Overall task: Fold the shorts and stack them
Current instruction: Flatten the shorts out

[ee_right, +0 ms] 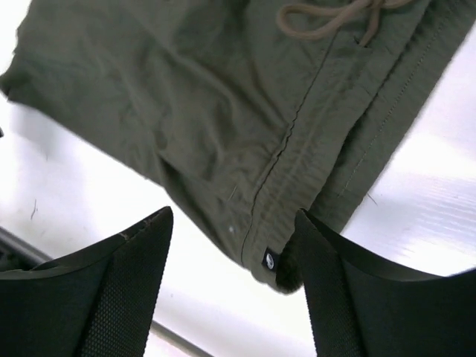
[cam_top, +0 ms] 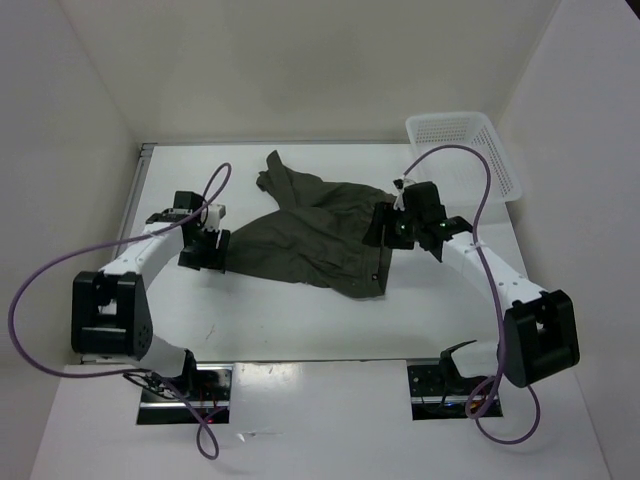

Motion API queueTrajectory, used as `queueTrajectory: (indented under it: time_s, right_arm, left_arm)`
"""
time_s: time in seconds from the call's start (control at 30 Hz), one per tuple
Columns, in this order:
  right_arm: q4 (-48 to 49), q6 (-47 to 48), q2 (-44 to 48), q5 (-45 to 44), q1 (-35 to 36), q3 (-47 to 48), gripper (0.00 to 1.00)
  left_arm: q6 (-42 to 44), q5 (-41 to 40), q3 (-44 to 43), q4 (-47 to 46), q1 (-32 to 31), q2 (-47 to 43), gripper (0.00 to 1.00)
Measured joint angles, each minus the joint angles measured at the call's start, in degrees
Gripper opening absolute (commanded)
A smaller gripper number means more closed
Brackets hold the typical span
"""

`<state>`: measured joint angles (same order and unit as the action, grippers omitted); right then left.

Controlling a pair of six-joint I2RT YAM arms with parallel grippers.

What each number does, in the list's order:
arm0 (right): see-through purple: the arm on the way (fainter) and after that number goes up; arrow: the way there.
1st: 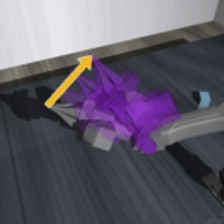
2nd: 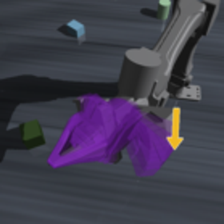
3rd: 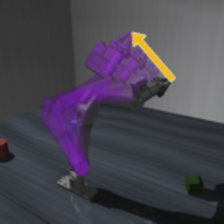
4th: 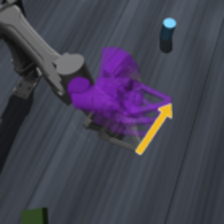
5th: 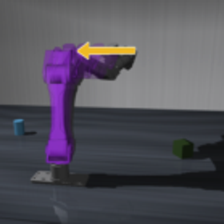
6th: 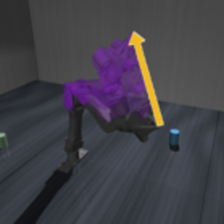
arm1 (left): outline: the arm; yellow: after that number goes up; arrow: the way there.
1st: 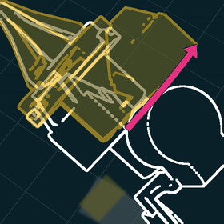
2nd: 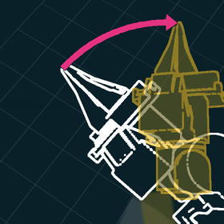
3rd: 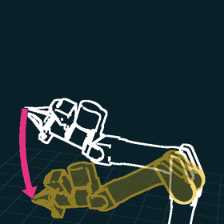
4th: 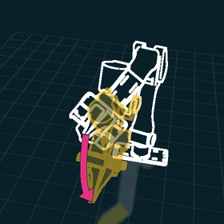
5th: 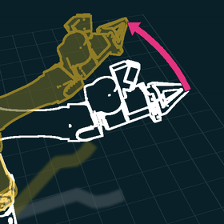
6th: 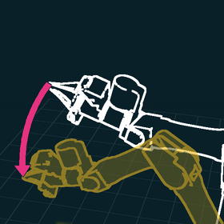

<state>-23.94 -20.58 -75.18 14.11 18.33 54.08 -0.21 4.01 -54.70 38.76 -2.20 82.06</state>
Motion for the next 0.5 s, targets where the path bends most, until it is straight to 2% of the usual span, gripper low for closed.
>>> queueTrajectory:
  time_s: [0.13,0.27,0.5]
  right_arm:
    - [1.9,-2.8,-2.3,-1.3,0.0,-3.0,0.61]
    - [3.4,-5.4,-2.5,-2.4,0.0,-7.8,0.49]
    - [6.8,-8.2,-2.4,-3.8,0.0,-10.7,0.43]
  left_arm:
    - [0.0,-1.1,-1.8,-6.4,1.8,6.4,0.72]
    - [0.0,1.1,-7.4,-12.4,3.6,9.3,0.68]
    - [0.0,6.4,-9.7,-18.9,6.8,15.6,0.61]
